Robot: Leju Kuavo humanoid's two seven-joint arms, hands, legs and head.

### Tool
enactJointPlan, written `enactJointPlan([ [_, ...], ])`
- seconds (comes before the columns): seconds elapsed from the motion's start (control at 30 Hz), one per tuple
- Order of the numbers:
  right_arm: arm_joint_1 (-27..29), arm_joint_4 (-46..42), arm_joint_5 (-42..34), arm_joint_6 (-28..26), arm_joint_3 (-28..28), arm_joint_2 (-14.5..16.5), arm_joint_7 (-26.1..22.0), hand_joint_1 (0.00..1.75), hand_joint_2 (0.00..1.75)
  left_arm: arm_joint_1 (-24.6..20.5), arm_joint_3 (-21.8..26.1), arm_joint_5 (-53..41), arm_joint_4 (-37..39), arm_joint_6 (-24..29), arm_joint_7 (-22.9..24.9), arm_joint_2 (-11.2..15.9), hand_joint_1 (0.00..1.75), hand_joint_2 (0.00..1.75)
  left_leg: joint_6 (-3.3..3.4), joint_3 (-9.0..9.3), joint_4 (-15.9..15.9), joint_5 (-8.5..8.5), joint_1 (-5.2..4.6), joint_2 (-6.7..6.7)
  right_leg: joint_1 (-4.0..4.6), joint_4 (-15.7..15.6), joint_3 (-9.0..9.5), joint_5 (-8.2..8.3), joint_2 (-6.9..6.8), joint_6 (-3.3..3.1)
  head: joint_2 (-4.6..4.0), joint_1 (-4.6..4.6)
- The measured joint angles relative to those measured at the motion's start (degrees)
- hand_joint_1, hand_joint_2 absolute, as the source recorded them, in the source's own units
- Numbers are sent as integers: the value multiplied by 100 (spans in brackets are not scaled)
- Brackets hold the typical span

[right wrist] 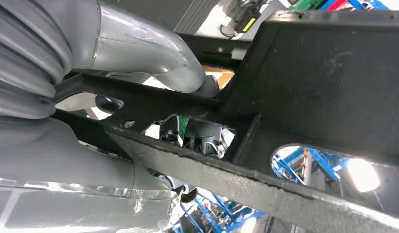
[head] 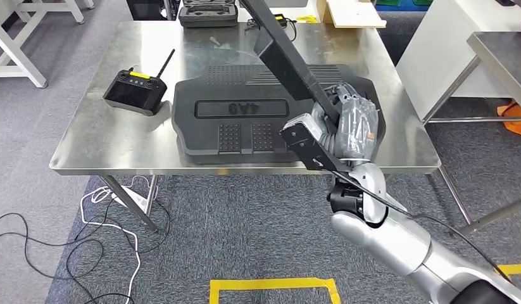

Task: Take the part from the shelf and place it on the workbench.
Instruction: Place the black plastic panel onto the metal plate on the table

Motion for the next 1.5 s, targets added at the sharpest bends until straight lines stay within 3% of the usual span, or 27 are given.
enactJointPlan([
  [0.03, -1, 18, -11, 1, -1, -7, 3, 175, 175, 2, 0, 1, -2, 1, 0, 0, 0, 175, -4, 37, 2, -30, 0, -4, 0, -56, -35, 145, 0, -4, 0, 25],
  [0.07, -11, 34, -27, 1, -1, -13, 4, 175, 175, 3, 0, 1, -4, 1, 0, 0, 0, 175, -13, 82, 6, -63, 0, -9, 0, -331, 39, 386, -1, -15, 0, 51],
  [0.13, -52, 61, -72, 1, -2, -20, 6, 175, 175, 2, 0, 2, -9, 2, 0, -1, 0, 175, -51, 161, 12, -135, -7, -18, 17, -1098, 318, 823, -11, -54, 0, 98],
  [0.17, -77, 74, -91, 1, -3, -21, 6, 175, 175, -1, 0, 2, -11, 2, 1, -2, 0, 175, -79, 182, 15, -162, -13, -20, 32, -1359, 422, 919, -14, -82, 0, 111],
  [0.23, -106, 98, -109, 1, -4, -27, 7, 175, 175, -2, 0, 2, -13, 3, 2, -2, 0, 175, -136, 201, 3, -192, -22, -19, 68, -1510, 490, 896, -8, -138, 0, 106],
  [0.3, -111, 113, -111, 1, -7, -37, 7, 175, 175, -4, 0, 2, -14, 4, 5, -2, 0, 175, -199, 235, 8, -232, -28, -15, 46, -1559, 530, 882, 0, -192, 0, 90],
  [0.37, -121, 120, -109, 1, -8, -42, 6, 175, 175, -11, 0, 2, -15, 4, 7, -2, 0, 175, -257, 137, 310, -406, -35, -10, 9, -1612, 609, 866, -14, -251, 0, 29],
  [0.47, -133, 138, -109, 1, -3, -43, 6, 175, 175, 5, 0, 3, -15, 4, 8, -2, 0, 175, -302, -458, 1406, -812, -11, -4, 11, -1623, 700, 797, -27, -318, 0, -71],
  [0.5, -132, 147, -112, 1, 1, -44, 6, 175, 175, 14, -1, 3, -15, 4, 9, -2, 0, 175, -307, -623, 1630, -815, -7, -4, 14, -1622, 731, 769, -24, -325, 0, -86],
  [0.53, -132, 155, -115, 1, 3, -44, 7, 175, 175, 20, -1, 4, -15, 4, 9, -2, 0, 175, -305, -690, 1639, -701, -6, -4, 15, -1621, 769, 739, -18, -323, 0, -103],
  [0.6, -136, 168, -136, -3, 4, -44, 8, 175, 175, 24, -1, 3, -15, 4, 9, -1, 0, 175, -273, -510, 1017, -193, -8, -5, 15, -1618, 872, 662, -10, -300, 0, -141],
  [0.67, -158, 186, -168, -12, 6, -44, 15, 175, 175, 23, 0, 2, -15, 7, 9, -1, 0, 175, -222, -249, 326, 130, -28, -8, 31, -1608, 939, 590, -2, -256, 0, -171],
  [0.7, -171, 197, -187, -18, 7, -44, 19, 175, 175, 22, 0, 2, -15, 10, 9, 0, 0, 175, -199, -192, 157, 161, -39, -8, 38, -1606, 944, 569, 2, -234, 0, -177],
  [0.8, -195, 226, -257, -56, 2, -48, 22, 175, 175, 17, 0, 0, -20, 26, 10, -1, 0, 175, -121, -155, 54, 111, -44, -7, 34, -1626, 955, 529, 7, -151, 0, -174],
  [0.87, -207, 240, -310, -96, -15, -60, 19, 175, 175, 11, 0, 0, -26, 43, 9, -1, 0, 175, -57, -94, -6, 103, -16, -6, 22, -1409, 882, 394, 2, -93, 0, -144],
  [0.9, -210, 247, -332, -119, -27, -66, 14, 175, 175, 8, 1, 1, -28, 52, 9, -1, 0, 175, -30, -61, -27, 95, -4, -4, 14, -1131, 750, 267, 0, -71, 0, -113],
  [0.97, -199, 264, -380, -153, -40, -69, -7, 175, 175, 4, 2, 2, -30, 67, 12, 0, 0, 175, 5, -16, -33, 56, -7, -3, 5, -360, 309, -2, 1, -36, 0, -46],
  [1.0, -185, 278, -409, -160, -44, -70, -22, 175, 175, 7, 2, 3, -31, 71, 14, 0, 0, 175, 10, 8, -31, 33, -8, -2, 1, -73, 110, -43, 0, -24, 0, -18],
  [1.03, -173, 295, -438, -161, -45, -70, -41, 175, 175, 10, 2, 4, -31, 75, 15, 0, 0, 175, 8, 38, -29, 7, -9, -4, -1, 23, -5, 27, 0, -21, 0, 7],
  [1.07, -167, 313, -458, -161, -49, -70, -63, 175, 175, 14, 2, 5, -32, 79, 15, 0, 0, 175, 1, 74, -25, -23, -7, -6, -3, -114, -6, 212, -1, -24, 0, 33],
  [1.13, -167, 342, -483, -161, -65, -70, -103, 175, 175, 15, 2, 6, -37, 84, 15, 0, 0, 175, -31, 156, -18, -91, -4, -13, -4, -864, 254, 710, -12, -43, 0, 86],
  [1.2, -175, 366, -487, -164, -90, -69, -128, 175, 175, 5, 2, 5, -44, 86, 15, 0, 0, 175, -84, 190, -7, -143, -20, -19, 20, -1435, 473, 936, -19, -78, 0, 112],
  [1.27, -175, 391, -489, -168, -107, -68, -135, 175, 175, 0, 2, 4, -49, 87, 16, 0, 0, 175, -144, 196, -15, -166, -34, -21, 46, -1534, 500, 906, -6, -136, 0, 96],
  [1.37, -169, 415, -490, -169, -125, -66, -145, 175, 175, -2, 2, 4, -55, 88, 24, 0, 0, 175, -241, 196, 121, -283, -29, -17, 15, -1578, 565, 887, 1, -228, 0, 45],
  [1.43, -169, 421, -502, -169, -137, -66, -170, 175, 175, -5, 2, 4, -58, 90, 27, 0, 0, 175, -294, -62, 699, -552, -19, -11, 5, -1598, 627, 857, -15, -284, 0, -27],
  [1.5, -159, 436, -520, -169, -144, -66, -194, 175, 175, 8, 2, 5, -61, 90, 30, 0, 0, 175, -324, -515, 1478, -809, -10, -8, 15, -1596, 672, 810, -23, -320, 0, -89],
])
